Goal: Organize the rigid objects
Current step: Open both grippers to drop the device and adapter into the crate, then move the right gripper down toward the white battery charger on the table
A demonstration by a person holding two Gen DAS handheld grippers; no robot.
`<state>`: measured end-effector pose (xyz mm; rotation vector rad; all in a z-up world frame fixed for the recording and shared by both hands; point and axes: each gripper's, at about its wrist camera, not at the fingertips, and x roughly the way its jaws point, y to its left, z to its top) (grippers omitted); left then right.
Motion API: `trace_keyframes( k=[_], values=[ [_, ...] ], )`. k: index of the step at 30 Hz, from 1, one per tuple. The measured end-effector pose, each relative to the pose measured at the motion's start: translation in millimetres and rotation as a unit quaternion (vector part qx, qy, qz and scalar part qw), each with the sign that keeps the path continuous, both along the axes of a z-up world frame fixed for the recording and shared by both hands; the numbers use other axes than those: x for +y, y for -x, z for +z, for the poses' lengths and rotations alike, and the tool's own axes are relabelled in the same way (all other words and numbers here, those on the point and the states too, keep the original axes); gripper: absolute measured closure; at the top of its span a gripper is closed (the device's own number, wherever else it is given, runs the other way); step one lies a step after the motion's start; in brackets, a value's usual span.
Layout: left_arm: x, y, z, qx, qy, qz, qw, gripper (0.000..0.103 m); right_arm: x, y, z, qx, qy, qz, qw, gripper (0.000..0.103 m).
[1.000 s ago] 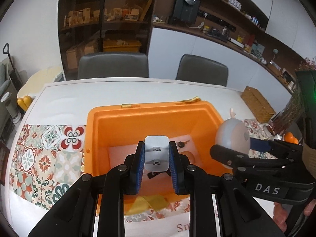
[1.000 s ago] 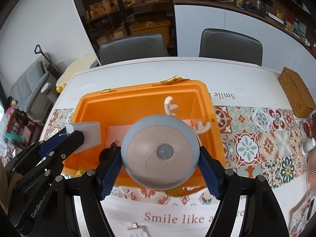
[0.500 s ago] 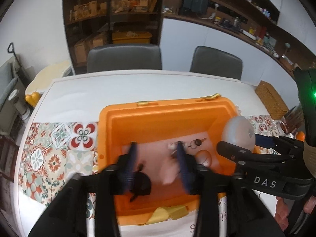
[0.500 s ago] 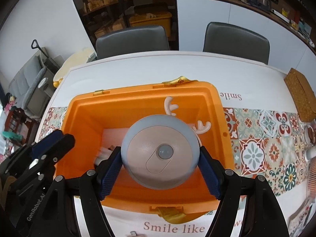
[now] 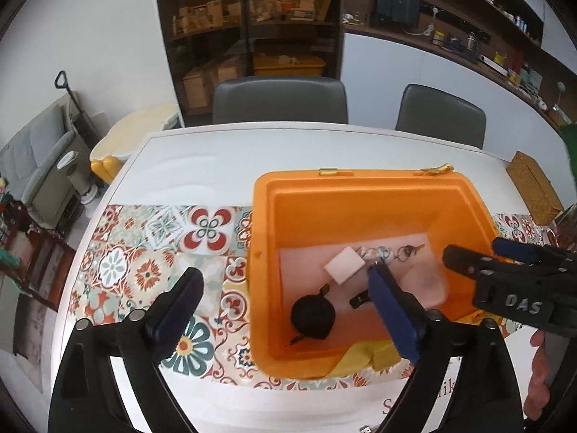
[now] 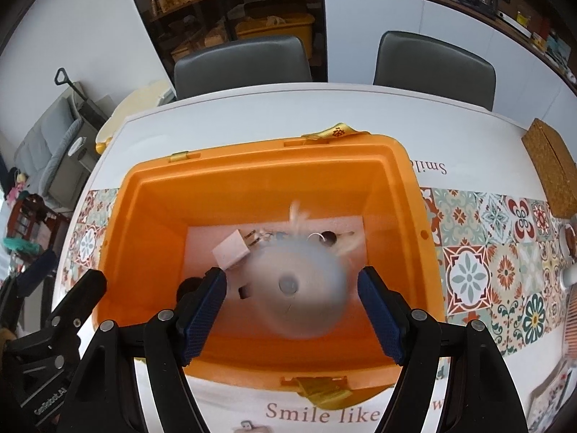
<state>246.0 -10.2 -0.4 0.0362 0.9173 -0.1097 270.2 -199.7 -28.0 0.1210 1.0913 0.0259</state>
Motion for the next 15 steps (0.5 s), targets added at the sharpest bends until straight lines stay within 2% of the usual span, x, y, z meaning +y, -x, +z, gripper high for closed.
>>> trace_keyframes(
  k=[1,15],
  values=[
    [2,2,0,0.001,0.0,0.003,1.0,0.007,1,1,2,-0.004,0.002,0.003,1.0,0.02],
    [20,59,4,0.009,0.008,0.028,0.9995,0.005,8,71,31,-0.048,0.007,-0.001,0.999,0.02]
  ],
)
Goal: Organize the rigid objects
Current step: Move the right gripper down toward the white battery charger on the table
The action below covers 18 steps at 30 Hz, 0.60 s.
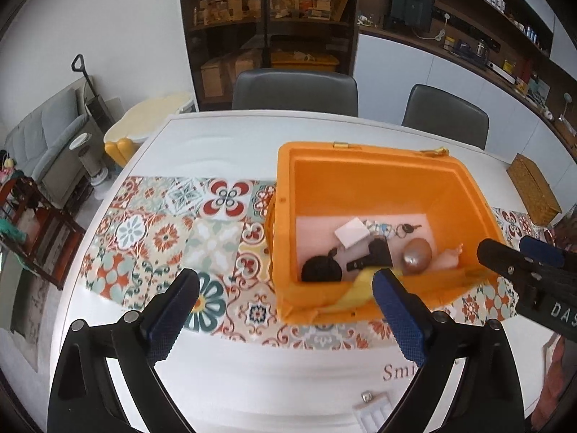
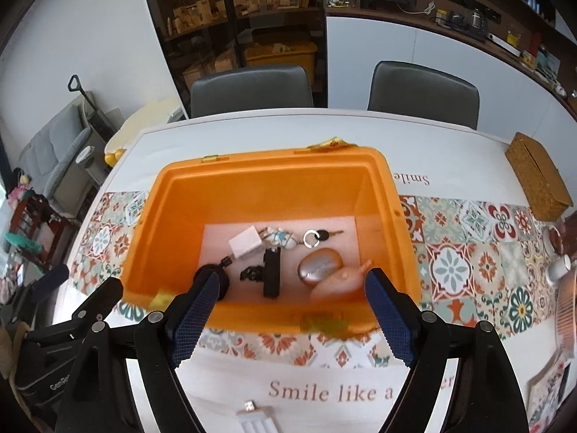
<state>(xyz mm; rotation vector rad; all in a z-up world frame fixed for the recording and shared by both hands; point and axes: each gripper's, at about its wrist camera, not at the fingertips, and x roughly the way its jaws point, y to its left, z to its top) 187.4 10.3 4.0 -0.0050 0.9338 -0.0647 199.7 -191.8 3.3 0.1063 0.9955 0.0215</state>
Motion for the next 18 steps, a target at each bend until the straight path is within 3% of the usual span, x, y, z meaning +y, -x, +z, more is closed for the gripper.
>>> trace_keyframes(
  k=[9,18],
  values=[
    [1,36,-11,0.025,0.002,-0.003,0.9997,0.005,8,44,-19,0.028,-0.012,0.017,0.999,0.021],
    [10,69,-35,0.064,0.008,0.016,0.9978,0.005,22,70,-49,0.075,-0.012,0.044,0.996,0.028]
  ],
)
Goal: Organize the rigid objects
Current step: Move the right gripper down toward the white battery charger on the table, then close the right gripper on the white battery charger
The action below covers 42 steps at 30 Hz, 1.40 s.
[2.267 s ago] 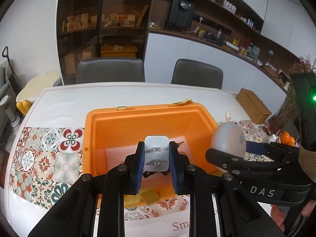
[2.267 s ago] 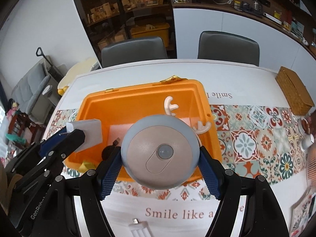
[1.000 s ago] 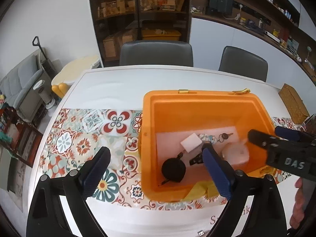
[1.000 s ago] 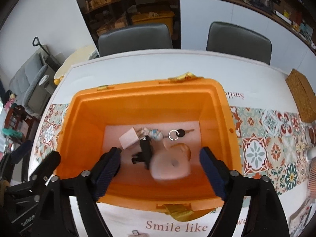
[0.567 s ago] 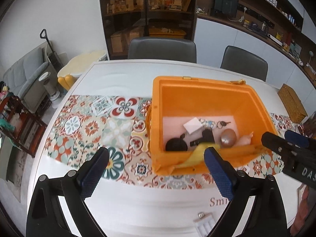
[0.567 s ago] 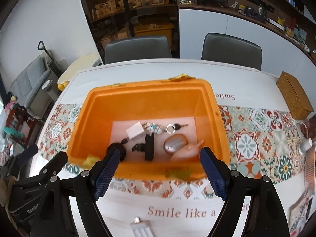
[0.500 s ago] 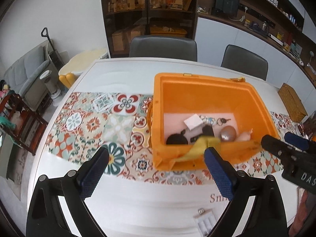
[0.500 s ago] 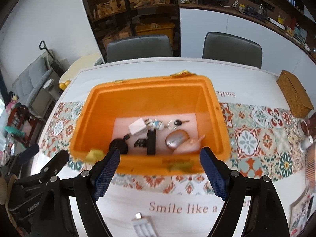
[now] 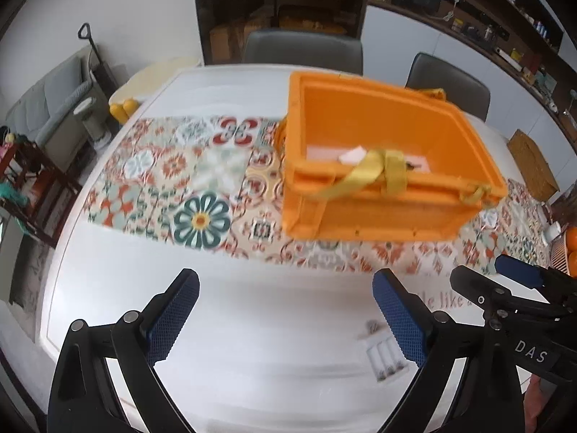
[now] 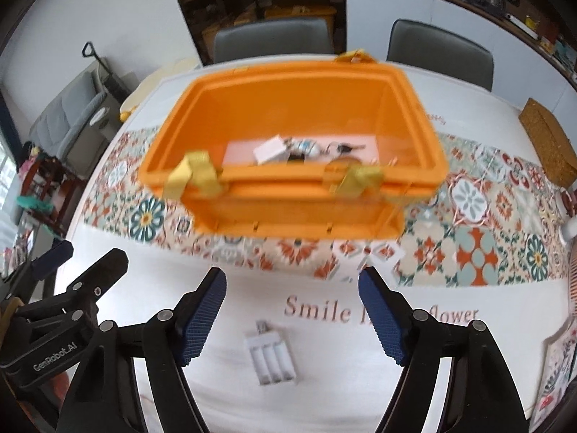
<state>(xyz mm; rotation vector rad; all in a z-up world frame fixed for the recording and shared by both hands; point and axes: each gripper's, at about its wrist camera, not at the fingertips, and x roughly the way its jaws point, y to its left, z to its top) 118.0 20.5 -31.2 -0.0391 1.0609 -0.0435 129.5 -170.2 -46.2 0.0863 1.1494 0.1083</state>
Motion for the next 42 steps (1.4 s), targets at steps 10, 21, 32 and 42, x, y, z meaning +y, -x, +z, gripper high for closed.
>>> trace_keyframes(
  k=[10,21,32,42],
  values=[
    [20,25,-37,0.053,0.0,0.036,0.9979,0.005,18,18,-38,0.046,-0.003,0.025,0.999,0.032],
    [30,37,-76,0.11,-0.003,0.058,0.9923,0.005,36,22,-82,0.096,0.007,0.057,0.994,0.034],
    [29,42,-107,0.15,-0.009,0.062,0.9867,0.005,48,22,-121,0.135,0.033,0.08,0.987,0.036],
    [29,44,-117,0.161,-0.011,0.069,0.9845,0.005,57,25,-138,0.137,0.053,0.096,0.984,0.043]
  ],
)
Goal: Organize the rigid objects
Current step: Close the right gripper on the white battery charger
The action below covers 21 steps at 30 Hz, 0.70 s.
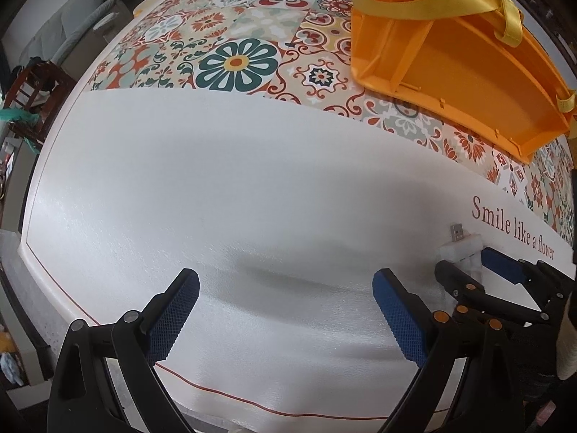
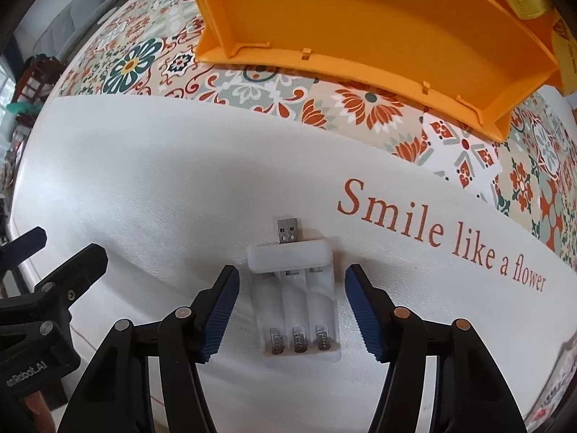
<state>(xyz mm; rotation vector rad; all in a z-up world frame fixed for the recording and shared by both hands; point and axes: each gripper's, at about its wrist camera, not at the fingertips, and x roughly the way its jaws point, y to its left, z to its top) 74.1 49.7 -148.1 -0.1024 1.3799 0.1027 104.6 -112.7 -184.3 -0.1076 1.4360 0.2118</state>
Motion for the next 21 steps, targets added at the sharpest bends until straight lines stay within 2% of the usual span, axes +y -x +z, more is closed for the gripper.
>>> trace_keyframes(
  k=[5,7,14,21],
  values=[
    [-3,1,-2,0.002,-0.005,-0.004,1.0,0.005,7,-3,-5,-0.009,0.01,0.007,1.0,0.046],
    [-4,1,-3,0.003,-0.006,-0.005,1.0,0.005,7,-1,-3,-0.018,0.014,0.006,1.0,0.054],
    [-10,0,2,-0.005,-0.014,-0.016,0.9998,0.005,-9,4,3,-0.02,-0.003,-0.011,1.0,0.054],
    [-19,-4,17,-0.024,-0.016,-0.032,0.9991,0.005,-27,3,35,-0.054,-0.018,-0.034,0.998,0.054]
  ],
)
